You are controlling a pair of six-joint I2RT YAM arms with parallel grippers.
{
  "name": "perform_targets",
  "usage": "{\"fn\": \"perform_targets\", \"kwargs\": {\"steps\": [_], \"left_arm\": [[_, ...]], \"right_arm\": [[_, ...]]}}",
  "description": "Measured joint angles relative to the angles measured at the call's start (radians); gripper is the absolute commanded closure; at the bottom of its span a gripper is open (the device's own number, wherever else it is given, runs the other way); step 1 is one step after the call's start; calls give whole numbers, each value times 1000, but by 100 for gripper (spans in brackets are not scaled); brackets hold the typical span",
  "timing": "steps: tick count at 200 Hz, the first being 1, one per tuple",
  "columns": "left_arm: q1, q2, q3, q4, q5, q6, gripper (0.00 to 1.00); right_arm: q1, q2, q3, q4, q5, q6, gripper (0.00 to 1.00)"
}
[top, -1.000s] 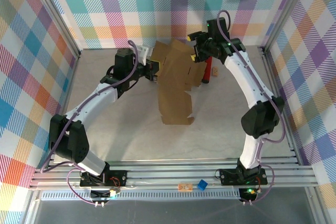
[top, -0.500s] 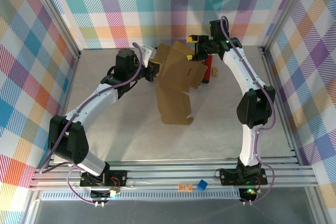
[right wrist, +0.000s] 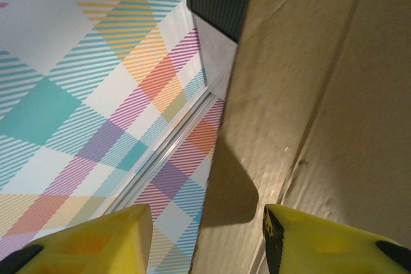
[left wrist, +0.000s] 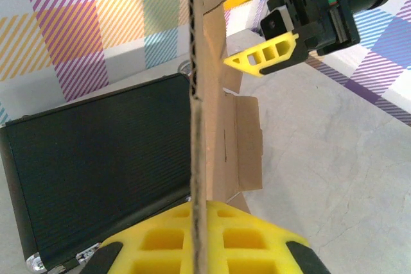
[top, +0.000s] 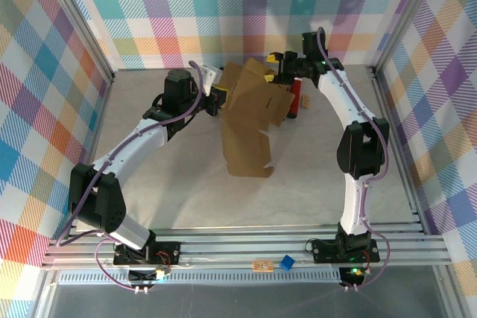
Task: Fold the paper box
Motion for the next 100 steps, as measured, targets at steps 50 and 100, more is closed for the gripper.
{"fn": "perform_targets", "kwargs": {"steps": [50,100], "left_arm": [[0,2,-1,-5,-8,3,100],[0,2,-5,-4,-16,4,96]], "right_arm": [[0,3,-57,27,-11,38,60],[0,2,-69,56,-10,56,77]]}}
